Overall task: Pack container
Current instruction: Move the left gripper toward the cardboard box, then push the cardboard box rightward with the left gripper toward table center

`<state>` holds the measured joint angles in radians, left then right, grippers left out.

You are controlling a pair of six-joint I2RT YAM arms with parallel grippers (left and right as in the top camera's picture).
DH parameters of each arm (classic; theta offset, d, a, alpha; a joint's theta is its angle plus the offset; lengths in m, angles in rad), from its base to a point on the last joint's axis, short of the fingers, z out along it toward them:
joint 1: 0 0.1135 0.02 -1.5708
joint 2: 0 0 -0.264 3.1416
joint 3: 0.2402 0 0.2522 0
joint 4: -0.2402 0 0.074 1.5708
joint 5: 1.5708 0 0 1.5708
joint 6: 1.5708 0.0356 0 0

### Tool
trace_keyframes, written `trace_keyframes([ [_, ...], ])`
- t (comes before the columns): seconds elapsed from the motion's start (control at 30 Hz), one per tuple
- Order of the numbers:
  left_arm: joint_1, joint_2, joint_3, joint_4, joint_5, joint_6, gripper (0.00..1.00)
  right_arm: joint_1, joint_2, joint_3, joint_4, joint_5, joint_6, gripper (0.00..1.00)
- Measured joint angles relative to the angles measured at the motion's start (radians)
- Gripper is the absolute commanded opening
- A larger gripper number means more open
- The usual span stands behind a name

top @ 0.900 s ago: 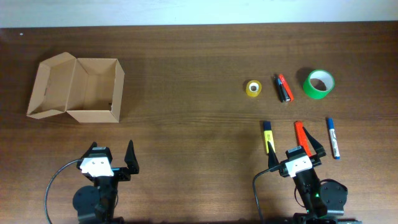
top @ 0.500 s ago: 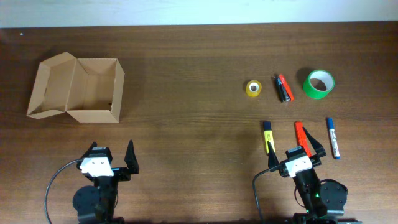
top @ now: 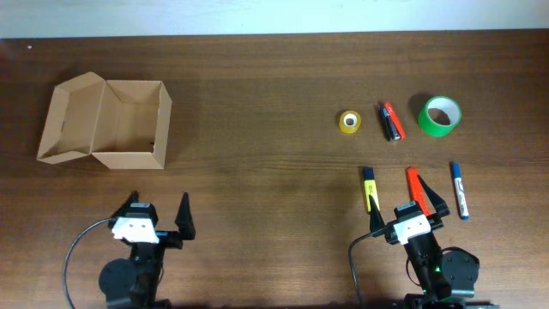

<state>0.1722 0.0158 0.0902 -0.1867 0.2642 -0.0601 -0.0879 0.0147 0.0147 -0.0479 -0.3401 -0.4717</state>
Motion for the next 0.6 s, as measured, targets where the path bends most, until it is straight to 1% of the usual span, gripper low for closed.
trace_keyframes([
  [0.03, 0.000, 0.011, 0.006, -0.010, 0.015, 0.000, 1.00, 0.000, 0.000, 0.000, 0.000, 0.000, 0.000, 0.99],
  [0.1, 0.000, 0.094, 0.067, -0.072, 0.005, 0.000, 1.00, 0.000, -0.001, 0.000, 0.000, 0.000, 0.000, 0.99],
  [0.17, 0.000, 0.250, 0.222, -0.143, -0.047, 0.000, 1.00, 0.000, -0.003, 0.000, 0.001, 0.001, 0.000, 0.99],
  [0.2, 0.000, 0.331, 0.315, -0.209, -0.080, 0.000, 1.00, 0.000, -0.004, 0.000, 0.000, 0.003, 0.000, 0.99],
  [0.27, 0.000, 0.566, 0.565, -0.332, -0.148, 0.000, 1.00, 0.000, -0.003, 0.000, 0.000, 0.003, 0.000, 0.99],
  [0.3, 0.000, 0.668, 0.662, -0.383, -0.172, 0.001, 1.00, 0.000, -0.004, 0.000, 0.000, 0.003, 0.000, 0.99],
  [0.37, 0.000, 0.867, 0.813, -0.426, -0.184, 0.008, 1.00, 0.000, -0.004, 0.000, 0.000, 0.003, 0.000, 0.99],
  [0.43, 0.000, 1.027, 0.893, -0.406, -0.183, 0.013, 1.00, 0.000, -0.004, 0.000, 0.000, 0.003, 0.000, 0.99],
  [0.47, 0.000, 1.120, 0.909, -0.361, -0.183, 0.015, 1.00, 0.000, -0.005, 0.000, 0.000, 0.003, 0.000, 0.99],
  [0.53, 0.000, 1.253, 0.910, -0.285, -0.183, 0.021, 1.00, 0.000, -0.005, 0.000, 0.000, 0.003, 0.000, 0.99],
  [0.6, 0.000, 1.337, 0.911, -0.235, -0.184, 0.039, 1.00, 0.000, -0.006, 0.000, 0.000, 0.003, 0.001, 0.99],
])
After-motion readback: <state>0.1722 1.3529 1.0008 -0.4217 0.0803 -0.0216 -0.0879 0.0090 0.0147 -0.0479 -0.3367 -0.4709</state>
